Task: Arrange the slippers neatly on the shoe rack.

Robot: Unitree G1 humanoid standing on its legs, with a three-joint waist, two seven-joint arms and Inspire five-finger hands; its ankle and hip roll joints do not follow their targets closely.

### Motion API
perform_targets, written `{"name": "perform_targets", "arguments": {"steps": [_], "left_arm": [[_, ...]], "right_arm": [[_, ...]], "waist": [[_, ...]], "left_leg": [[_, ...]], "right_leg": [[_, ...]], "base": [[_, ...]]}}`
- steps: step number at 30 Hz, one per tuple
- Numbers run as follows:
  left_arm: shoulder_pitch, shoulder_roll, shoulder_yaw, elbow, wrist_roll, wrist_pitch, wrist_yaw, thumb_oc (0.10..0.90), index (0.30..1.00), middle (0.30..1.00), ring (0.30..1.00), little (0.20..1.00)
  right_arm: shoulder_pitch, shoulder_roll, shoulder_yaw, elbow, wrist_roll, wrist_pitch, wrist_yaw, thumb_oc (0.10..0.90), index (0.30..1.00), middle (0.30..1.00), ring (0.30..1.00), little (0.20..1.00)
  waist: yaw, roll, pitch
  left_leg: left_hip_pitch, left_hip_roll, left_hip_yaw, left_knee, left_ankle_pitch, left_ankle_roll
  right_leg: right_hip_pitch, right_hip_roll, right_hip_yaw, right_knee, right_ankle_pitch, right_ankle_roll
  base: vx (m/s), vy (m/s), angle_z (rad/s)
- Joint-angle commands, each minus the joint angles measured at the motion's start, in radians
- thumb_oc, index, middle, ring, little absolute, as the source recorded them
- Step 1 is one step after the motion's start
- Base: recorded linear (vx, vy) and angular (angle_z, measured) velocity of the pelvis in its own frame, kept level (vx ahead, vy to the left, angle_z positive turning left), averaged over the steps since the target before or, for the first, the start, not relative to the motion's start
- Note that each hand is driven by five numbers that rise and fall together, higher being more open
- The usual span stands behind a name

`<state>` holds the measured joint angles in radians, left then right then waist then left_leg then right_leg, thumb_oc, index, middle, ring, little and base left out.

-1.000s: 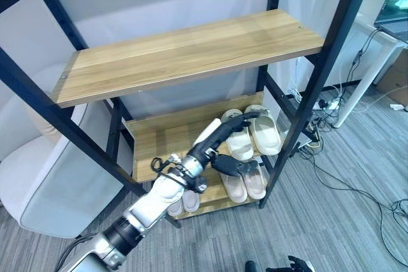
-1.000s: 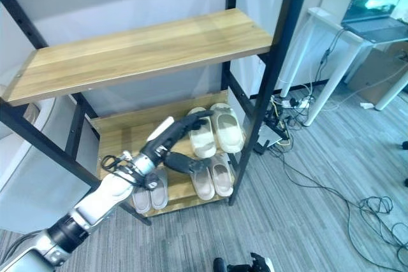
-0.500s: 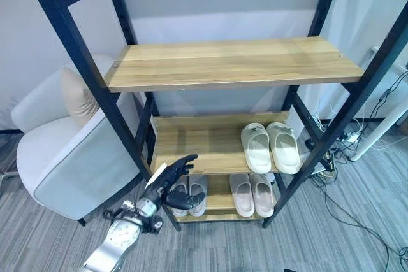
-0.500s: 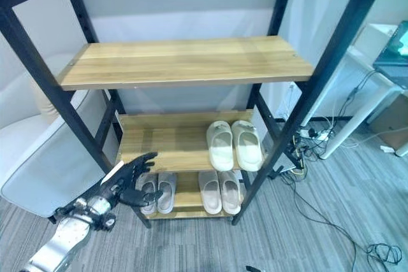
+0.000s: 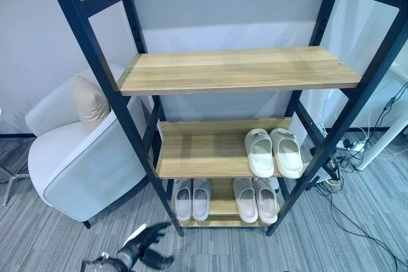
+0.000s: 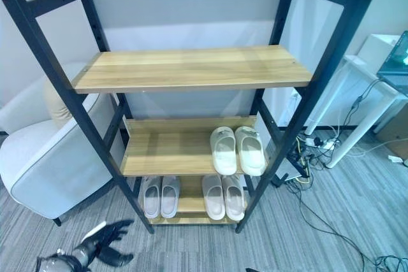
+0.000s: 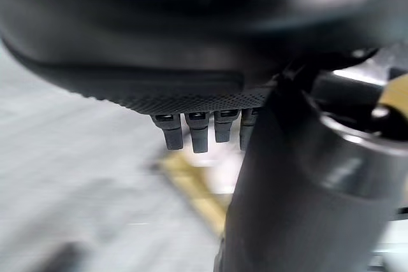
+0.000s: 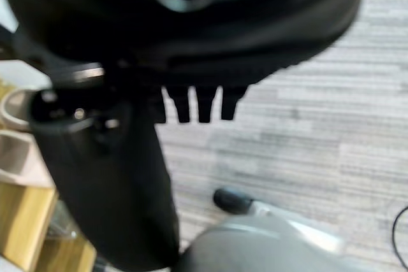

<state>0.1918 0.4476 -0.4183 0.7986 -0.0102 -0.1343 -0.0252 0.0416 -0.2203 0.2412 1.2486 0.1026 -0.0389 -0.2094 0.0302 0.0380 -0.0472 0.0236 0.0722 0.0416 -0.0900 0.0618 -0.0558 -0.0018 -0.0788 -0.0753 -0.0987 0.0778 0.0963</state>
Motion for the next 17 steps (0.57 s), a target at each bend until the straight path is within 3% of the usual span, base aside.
{"name": "perform_targets", "arguments": {"steps": [1, 4, 7, 10, 17], "left_arm": [[-0.123, -0.056, 0.096, 0.109, 0.078, -0.026, 0.120, 0.800, 0.900, 0.900, 0.900, 0.900], [-0.199, -0.104, 0.155, 0.375, 0.189, 0.020, 0.264, 0.800, 0.900, 0.900, 0.900, 0.900], [-0.215, -0.116, 0.211, 0.459, 0.184, 0.057, 0.315, 0.800, 0.900, 0.900, 0.900, 0.900], [-0.202, -0.165, 0.268, 0.505, 0.091, 0.064, 0.304, 0.800, 0.900, 0.900, 0.900, 0.900], [-0.199, -0.180, 0.254, 0.518, 0.090, 0.062, 0.284, 0.800, 0.900, 0.900, 0.900, 0.900]], "right_arm": [[-0.043, 0.030, 0.022, 0.011, 0.040, -0.044, -0.004, 0.800, 0.900, 0.900, 0.900, 0.900], [-0.040, 0.015, -0.008, 0.032, 0.056, -0.045, -0.005, 0.800, 0.900, 0.900, 0.900, 0.900], [-0.056, 0.016, -0.017, 0.047, 0.080, -0.049, 0.000, 0.800, 0.900, 0.900, 0.900, 0.900], [-0.068, 0.036, -0.015, 0.040, 0.125, -0.051, 0.011, 0.800, 0.900, 0.900, 0.900, 0.900], [-0.068, 0.053, -0.014, 0.043, 0.153, -0.047, 0.030, 0.800, 0.900, 0.900, 0.900, 0.900]], "waist": [[-0.010, -0.063, 0.026], [-0.016, -0.075, 0.026], [-0.012, -0.086, 0.020], [-0.005, -0.093, 0.014], [-0.004, -0.095, 0.005]], "left_leg": [[-0.026, -0.035, -0.029, 0.003, -0.065, 0.005], [-0.025, -0.035, -0.031, 0.003, -0.066, 0.004], [-0.024, -0.034, -0.030, 0.003, -0.067, 0.002], [-0.023, -0.032, -0.030, 0.003, -0.066, 0.003], [-0.021, -0.032, -0.024, 0.003, -0.070, 0.003]], "right_leg": [[-0.018, -0.027, -0.068, 0.011, -0.031, 0.047], [-0.018, -0.026, -0.069, 0.011, -0.033, 0.044], [-0.018, -0.025, -0.069, 0.011, -0.035, 0.042], [-0.020, -0.025, -0.069, 0.011, -0.036, 0.041], [-0.022, -0.026, -0.066, 0.011, -0.036, 0.042]], "base": [[-0.04, 0.018, 0.01], [-0.01, 0.005, 0.00], [0.00, 0.000, 0.00], [0.00, 0.000, 0.00], [0.00, 0.000, 0.00]]}}
